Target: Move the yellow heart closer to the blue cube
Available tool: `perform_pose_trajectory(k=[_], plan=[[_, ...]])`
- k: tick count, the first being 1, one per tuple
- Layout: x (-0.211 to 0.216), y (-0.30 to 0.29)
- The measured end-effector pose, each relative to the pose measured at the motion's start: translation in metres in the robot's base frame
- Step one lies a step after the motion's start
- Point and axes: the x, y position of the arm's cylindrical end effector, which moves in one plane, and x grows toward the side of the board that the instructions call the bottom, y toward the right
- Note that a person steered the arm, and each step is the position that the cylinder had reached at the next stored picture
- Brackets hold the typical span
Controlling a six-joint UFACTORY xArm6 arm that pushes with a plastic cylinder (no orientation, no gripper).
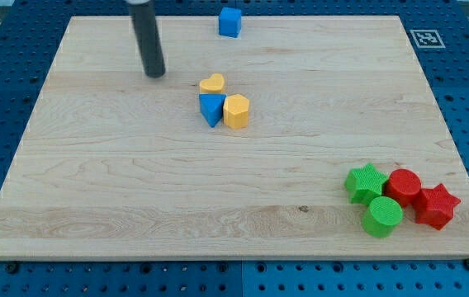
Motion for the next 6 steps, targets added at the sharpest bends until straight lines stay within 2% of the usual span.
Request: perform_pose_trajectory(k=[1,2,4,6], plan=[[0.042,0.032],[0.045,0.086],[0.045,0.139],[0.045,0.109]])
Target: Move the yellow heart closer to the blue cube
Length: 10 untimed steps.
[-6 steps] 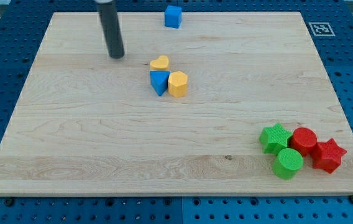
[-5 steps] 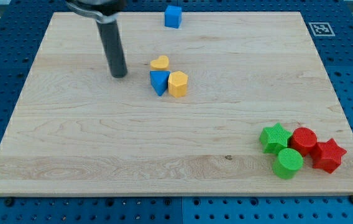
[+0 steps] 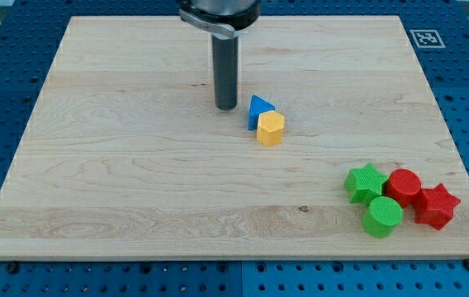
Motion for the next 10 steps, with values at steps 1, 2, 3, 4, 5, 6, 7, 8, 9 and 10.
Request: perform_pose_trajectory(k=[1,2,3,4,5,6,7,8,9,10], plan=[[0.000,0.007],[-0.003,0.012],[-0.014,0.012],[-0.030,0.012],[-0.050,0.012],[-0.071,0.012],[-0.096,0.012],[-0.111,0.012],[-0.111,-0.010],[-0.104,-0.036]])
